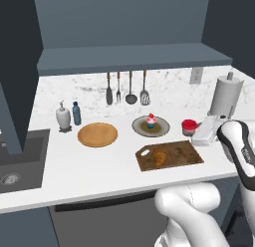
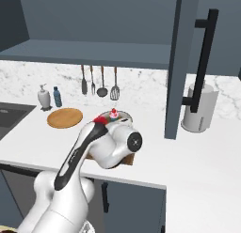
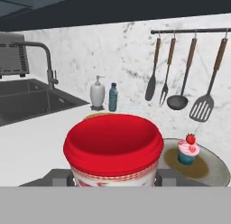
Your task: From the different types of pastries on the counter, select a croissant and place it on the cutting board. Then retrieve a jar of jam from the cabinet and place it alongside the croissant on the cutting board.
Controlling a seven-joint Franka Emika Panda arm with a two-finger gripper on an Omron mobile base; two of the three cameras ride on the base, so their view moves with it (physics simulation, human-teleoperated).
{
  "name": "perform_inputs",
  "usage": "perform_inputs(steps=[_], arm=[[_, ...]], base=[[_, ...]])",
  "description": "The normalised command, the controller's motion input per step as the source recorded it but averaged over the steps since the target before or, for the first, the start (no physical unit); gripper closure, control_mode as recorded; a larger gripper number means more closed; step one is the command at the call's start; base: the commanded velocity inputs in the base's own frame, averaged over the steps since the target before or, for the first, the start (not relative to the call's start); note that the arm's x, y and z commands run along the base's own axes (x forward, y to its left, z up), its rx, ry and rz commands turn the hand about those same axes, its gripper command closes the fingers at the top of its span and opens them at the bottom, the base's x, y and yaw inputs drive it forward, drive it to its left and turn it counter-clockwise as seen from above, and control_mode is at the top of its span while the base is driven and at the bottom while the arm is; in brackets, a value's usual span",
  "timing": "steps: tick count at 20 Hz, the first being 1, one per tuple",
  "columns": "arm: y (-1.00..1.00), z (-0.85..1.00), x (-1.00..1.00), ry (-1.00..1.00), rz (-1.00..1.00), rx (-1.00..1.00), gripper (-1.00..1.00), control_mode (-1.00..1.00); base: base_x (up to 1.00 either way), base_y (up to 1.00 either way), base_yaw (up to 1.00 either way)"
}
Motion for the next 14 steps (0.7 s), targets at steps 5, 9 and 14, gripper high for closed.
perform_inputs(steps=[5, 9, 14], arm=[[-0.39, -0.78, 0.00, 0.10, 0.13, 0.00, 1.00, -1.00], [-0.17, -0.74, 0.04, 0.05, 0.08, 0.00, 1.00, -1.00], [-0.20, -0.41, 0.43, 0.02, 0.10, 0.00, 1.00, -1.00]], base=[[0.00, 0.00, 0.00], [0.00, 0.00, 0.00], [0.00, 0.00, 0.00]])
